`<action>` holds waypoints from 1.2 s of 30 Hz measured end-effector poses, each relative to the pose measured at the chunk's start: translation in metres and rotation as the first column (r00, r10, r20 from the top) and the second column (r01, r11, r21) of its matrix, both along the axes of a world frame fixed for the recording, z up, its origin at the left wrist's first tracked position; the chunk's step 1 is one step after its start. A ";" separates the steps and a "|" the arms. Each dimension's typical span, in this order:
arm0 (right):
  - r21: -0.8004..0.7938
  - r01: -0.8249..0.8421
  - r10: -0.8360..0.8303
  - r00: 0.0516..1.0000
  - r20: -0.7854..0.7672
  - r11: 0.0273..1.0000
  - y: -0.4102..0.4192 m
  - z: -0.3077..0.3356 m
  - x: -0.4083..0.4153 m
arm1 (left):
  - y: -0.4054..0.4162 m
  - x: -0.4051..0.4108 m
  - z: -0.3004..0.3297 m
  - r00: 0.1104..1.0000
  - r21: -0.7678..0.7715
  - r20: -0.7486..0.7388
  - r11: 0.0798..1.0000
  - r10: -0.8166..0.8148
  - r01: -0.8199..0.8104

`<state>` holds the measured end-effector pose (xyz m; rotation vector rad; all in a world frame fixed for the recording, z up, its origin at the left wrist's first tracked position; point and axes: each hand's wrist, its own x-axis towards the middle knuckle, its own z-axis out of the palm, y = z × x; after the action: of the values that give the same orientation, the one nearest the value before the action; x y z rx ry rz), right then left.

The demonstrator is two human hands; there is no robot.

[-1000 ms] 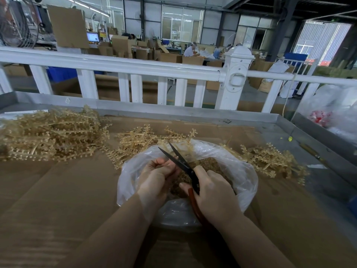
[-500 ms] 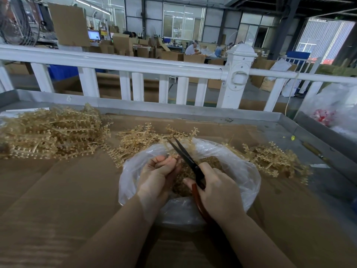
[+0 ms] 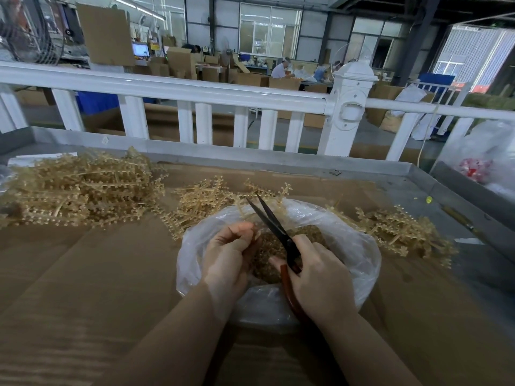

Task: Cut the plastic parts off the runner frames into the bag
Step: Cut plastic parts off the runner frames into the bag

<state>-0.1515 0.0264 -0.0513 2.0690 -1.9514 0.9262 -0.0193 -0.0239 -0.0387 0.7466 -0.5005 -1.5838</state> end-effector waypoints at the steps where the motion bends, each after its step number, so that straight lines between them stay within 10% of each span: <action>1: 0.001 0.000 0.000 1.000 0.010 1.000 0.000 0.001 0.000 | -0.001 0.001 0.000 1.000 0.007 -0.008 1.000 -0.002 0.002; 36: 0.080 -0.125 0.130 0.990 -0.053 0.989 -0.005 0.002 -0.006 | 0.001 0.001 0.003 0.987 0.047 0.069 0.989 -0.145 0.141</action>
<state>-0.1577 0.0219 -0.0496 2.2596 -1.8721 0.8161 -0.0185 -0.0230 -0.0355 0.8175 -0.5859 -1.7096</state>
